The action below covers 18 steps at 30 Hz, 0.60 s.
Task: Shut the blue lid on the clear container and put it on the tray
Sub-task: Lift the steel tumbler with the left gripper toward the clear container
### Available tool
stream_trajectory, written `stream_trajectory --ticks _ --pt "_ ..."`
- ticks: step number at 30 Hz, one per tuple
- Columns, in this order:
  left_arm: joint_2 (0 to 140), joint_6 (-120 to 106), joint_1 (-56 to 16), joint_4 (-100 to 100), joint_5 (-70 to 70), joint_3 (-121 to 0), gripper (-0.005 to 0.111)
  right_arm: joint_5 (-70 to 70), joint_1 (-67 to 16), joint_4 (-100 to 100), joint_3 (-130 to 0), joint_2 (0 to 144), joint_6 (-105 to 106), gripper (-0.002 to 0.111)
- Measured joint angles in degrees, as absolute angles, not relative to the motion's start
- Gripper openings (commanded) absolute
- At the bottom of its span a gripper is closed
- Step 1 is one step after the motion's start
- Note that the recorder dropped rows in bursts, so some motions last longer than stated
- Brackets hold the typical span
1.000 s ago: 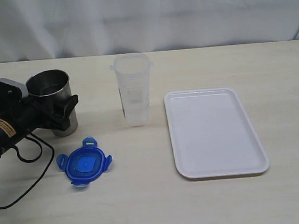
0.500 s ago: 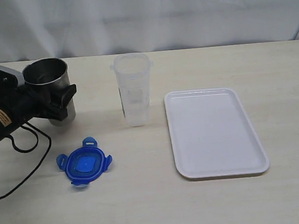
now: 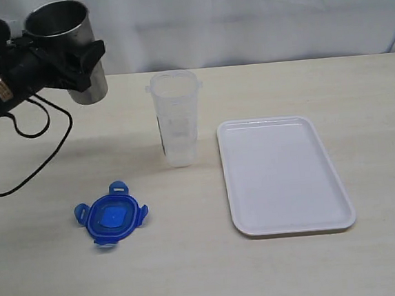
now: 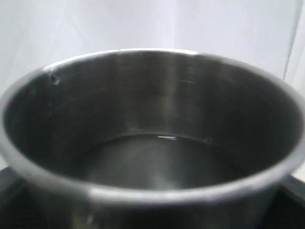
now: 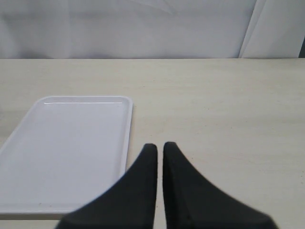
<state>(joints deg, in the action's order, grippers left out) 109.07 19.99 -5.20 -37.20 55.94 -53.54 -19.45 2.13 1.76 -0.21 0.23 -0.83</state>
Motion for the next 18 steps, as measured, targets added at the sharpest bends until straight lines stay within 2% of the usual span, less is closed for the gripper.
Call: stream_trajectory --ticks 4,13,18 --pt "109.1 20.7 -10.9 -40.9 41.4 -61.0 0.0 -19.5 2.1 1.8 -0.2 0.2 -0.8 0.004" --pt "109.1 19.9 -12.3 -41.6 38.4 -64.9 0.0 -19.5 2.1 1.8 -0.2 0.2 -0.8 0.004" --pt "109.1 11.7 -12.8 -41.6 38.2 -64.9 0.0 -19.5 2.1 1.8 -0.2 0.2 -0.8 0.004"
